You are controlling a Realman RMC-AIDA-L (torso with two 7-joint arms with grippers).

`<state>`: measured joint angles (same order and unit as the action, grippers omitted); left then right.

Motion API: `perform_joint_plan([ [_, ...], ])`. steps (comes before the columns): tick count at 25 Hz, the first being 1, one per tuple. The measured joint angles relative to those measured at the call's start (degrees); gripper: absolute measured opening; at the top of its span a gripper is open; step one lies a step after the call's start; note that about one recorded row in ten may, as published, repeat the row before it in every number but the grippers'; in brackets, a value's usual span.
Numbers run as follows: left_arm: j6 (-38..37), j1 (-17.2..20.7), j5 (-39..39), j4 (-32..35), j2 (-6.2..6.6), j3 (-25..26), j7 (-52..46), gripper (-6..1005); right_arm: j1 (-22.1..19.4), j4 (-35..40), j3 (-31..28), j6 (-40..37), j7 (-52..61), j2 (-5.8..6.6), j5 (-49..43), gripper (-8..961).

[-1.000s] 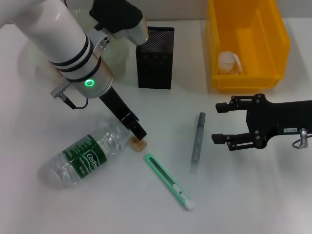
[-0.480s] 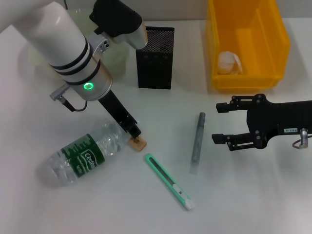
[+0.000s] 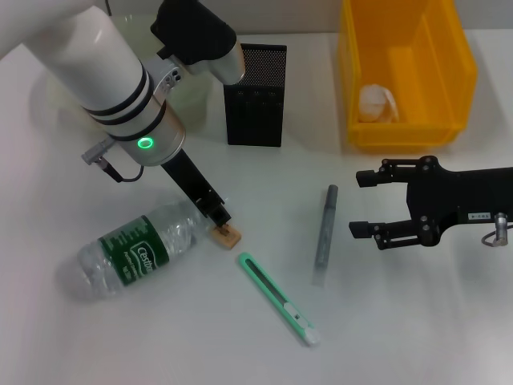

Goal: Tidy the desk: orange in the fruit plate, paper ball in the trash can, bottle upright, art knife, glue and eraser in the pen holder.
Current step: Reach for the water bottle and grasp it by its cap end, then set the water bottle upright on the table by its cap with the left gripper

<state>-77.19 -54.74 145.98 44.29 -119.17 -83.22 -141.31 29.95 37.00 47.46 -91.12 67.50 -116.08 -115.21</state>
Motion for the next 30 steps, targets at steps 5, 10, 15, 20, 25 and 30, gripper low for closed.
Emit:
perform_joint_plan([
  [5,-0.63,1.35,-0.36,2.86,0.19,0.29,0.01,439,0.01,0.00,0.24,0.15,0.00,-0.02,0.00,788],
  [10,-2.12,3.67,-0.44,7.83,0.41,0.90,1.03,439,-0.04,0.00,0.25,-0.18,0.00,-0.02,0.00,788],
  [15,-2.80,5.91,-0.57,12.08,0.50,1.98,2.40,438,-0.14,0.00,0.18,-0.16,0.00,-0.02,-0.01,788],
  [20,-3.35,8.71,-1.34,17.05,0.51,5.59,5.04,438,-0.21,0.00,0.04,0.01,0.00,-0.10,-0.01,788],
  [25,-4.51,12.93,-6.04,23.52,0.66,9.75,9.31,438,-0.25,0.00,-0.14,0.10,0.00,-0.16,-0.01,789],
  [30,-4.71,14.34,-7.67,25.29,0.66,10.98,10.84,438,-0.25,0.00,-0.09,0.20,0.14,-0.20,-0.01,789],
])
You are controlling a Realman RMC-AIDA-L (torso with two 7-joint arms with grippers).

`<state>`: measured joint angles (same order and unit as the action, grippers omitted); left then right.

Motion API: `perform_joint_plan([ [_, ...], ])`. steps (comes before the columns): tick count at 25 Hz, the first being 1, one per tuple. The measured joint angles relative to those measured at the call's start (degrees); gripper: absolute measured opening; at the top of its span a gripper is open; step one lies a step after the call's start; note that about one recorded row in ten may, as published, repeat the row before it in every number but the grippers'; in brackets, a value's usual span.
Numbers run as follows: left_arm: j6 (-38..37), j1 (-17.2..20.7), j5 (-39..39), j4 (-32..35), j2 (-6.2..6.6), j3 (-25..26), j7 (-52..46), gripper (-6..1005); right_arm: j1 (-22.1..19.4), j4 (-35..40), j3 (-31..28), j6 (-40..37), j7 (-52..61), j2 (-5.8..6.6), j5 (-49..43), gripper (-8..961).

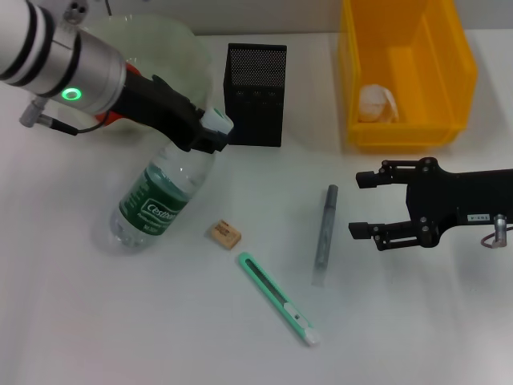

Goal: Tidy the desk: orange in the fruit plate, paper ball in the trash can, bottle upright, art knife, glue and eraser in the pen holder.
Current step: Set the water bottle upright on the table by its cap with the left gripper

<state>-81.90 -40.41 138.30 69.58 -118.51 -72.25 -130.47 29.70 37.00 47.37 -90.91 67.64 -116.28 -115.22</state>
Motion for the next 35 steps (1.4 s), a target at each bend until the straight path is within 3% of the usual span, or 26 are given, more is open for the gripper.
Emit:
perform_joint_plan([
  [9,-0.52,6.05,-6.84,6.17,0.16,3.51,6.77,438,0.35,0.00,-0.09,0.11,0.35,0.00,0.04,789],
  [20,-1.27,10.42,-14.42,6.39,0.26,10.81,14.62,439,0.51,0.00,-0.17,0.89,0.06,-0.33,0.27,789],
  [35,-3.32,15.12,-18.89,6.23,0.30,17.58,21.46,447,1.09,-0.02,-0.17,0.92,0.20,-0.47,0.37,789],
])
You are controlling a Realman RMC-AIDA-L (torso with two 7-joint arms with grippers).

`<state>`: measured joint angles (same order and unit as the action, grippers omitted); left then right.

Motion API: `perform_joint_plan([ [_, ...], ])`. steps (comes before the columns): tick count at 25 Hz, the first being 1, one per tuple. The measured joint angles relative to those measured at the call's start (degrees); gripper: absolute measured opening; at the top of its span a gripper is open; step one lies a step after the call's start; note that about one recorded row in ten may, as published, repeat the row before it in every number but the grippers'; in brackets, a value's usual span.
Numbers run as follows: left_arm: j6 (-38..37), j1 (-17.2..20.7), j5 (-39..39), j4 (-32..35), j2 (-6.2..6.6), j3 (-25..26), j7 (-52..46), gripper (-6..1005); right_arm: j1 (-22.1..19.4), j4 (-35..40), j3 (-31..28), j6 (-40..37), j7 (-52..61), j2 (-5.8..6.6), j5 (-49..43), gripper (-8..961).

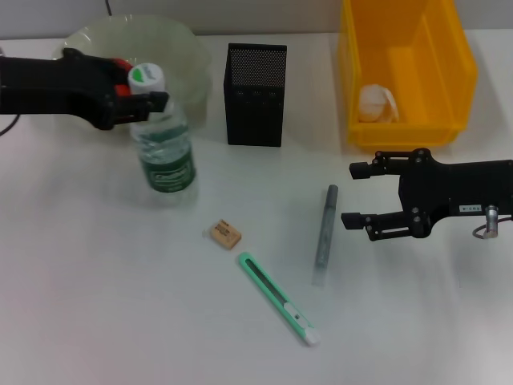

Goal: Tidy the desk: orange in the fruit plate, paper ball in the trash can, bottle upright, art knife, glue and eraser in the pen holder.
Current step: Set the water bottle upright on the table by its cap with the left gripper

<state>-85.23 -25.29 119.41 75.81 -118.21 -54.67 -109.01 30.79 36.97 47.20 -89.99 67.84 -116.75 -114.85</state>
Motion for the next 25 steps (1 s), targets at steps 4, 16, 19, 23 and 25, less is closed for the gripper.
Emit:
perform_joint_plan([
  [4,-1.41,0.85,-0.23,0.09,0.00,3.17,0.99,449,0.23,-0.10,0.00,-0.01,-0.25,-0.17,0.02,789],
  [16,-1.94,3.02,0.39,-1.32,1.96,13.03,3.10,457,0.85,-0.19,0.04,0.05,-0.45,-0.59,-0.10,788],
  [19,-1.09,3.06,0.44,-3.24,2.42,14.84,4.32,459,0.86,-0.15,0.06,0.15,-0.47,-0.59,-0.06,788],
  [23,0.05,3.02,0.29,-5.00,2.77,15.40,4.94,461,0.86,-0.21,0.02,0.17,-0.53,-0.59,-0.08,789],
  [25,0.75,2.84,0.25,-5.89,2.93,15.58,5.35,462,0.86,-0.29,0.02,0.18,-0.66,-0.59,-0.08,789],
])
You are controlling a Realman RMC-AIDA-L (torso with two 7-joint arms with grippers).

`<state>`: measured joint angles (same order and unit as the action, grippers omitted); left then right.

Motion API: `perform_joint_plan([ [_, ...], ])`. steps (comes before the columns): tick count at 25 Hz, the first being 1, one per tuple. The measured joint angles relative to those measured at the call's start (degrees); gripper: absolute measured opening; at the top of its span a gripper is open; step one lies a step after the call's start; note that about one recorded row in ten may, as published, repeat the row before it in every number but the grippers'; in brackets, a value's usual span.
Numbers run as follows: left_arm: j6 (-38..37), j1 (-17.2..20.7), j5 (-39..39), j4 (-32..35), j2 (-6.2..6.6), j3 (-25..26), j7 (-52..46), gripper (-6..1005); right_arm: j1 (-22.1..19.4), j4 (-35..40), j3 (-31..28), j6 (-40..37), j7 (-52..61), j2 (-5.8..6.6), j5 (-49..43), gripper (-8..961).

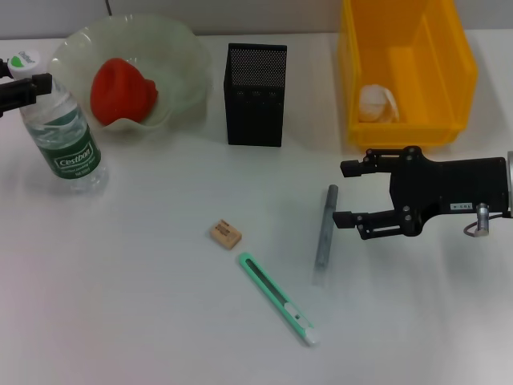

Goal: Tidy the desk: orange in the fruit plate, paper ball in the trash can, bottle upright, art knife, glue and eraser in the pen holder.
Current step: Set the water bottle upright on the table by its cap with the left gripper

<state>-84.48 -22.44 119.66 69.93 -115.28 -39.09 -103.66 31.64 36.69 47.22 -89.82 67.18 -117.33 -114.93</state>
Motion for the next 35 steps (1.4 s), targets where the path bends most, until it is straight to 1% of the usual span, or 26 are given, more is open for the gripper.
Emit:
perform_joint_plan([
  [10,1.02,-0.20,-0.04,-0.41,-0.18,0.05,1.01,468,-0.17,-0.20,-0.03,0.00,-0.39,-0.07,0.06,788],
  [16,1.55,-0.23,0.01,-0.44,-0.57,-0.14,2.48,472,-0.18,-0.22,-0.03,0.00,-0.46,-0.09,0.05,788],
  [35,2.50,-0.32,0.23,-1.92,-0.56,-0.47,3.34,483,-0.05,-0.22,-0.02,0.14,-0.48,-0.09,0.08,789],
])
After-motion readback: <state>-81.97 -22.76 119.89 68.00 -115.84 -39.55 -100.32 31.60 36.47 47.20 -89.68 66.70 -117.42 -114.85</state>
